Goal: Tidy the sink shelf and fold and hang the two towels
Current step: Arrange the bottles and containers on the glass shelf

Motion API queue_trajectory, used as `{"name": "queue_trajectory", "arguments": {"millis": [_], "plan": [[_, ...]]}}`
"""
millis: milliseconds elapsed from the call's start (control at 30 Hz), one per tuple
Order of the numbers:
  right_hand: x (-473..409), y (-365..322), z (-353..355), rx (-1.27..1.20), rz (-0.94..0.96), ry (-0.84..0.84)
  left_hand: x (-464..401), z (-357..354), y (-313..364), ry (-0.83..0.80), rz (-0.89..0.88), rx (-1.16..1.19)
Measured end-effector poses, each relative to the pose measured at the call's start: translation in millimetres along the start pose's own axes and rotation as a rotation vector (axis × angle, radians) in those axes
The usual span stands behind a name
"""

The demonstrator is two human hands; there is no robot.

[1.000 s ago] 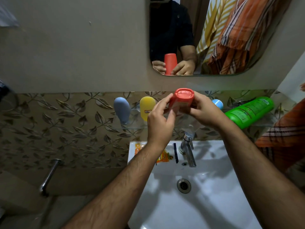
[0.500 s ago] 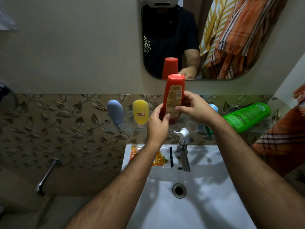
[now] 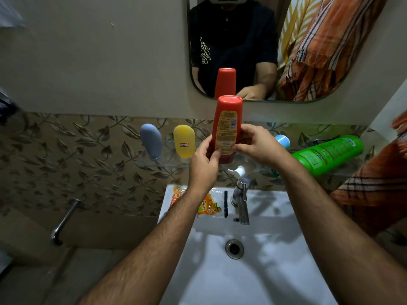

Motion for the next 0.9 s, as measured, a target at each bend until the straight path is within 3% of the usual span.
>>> {"name": "queue_trajectory", "arguments": {"millis": [233,333,467,600,733,900], "plan": [[-1.1,2.6,-0.8,0.031,0.015,0.001,6.1,2.2,0.5,0.022,0.011,0.013],[2.7,3.3,1.6,0.015,0.019,0.019,16.1,12.9,-5.3,0.146,0.033,0.001],[15.0,-0.6,23.1,0.147,0.079,0.147,38.7,25.7,1.3,0.306,-0.161,-0.158],[29.3,-4.8,37.9,0.341,0.09,0.216,52.9,-1.7,13.6,0.156,-0.463,-0.422],[38.5,2.0,35.5,0.382,0.061,0.199,51.8,-20.0,14.9,0.089,-0.504,-0.6],[45.0,15.2,25.5,0.442,0.031,0.137,47.8,-17.7,25.2,0.125,-0.546,-0.577]]}}
Point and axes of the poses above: each hand's wrist, its own x-axis away from the middle knuckle, its own z-axis out of the back of the hand, y = z × x, the point moved 8 cm from there along -x, towards the middle knuckle, and after that the axes turned 13 degrees about -x, right-handed, at the moved point
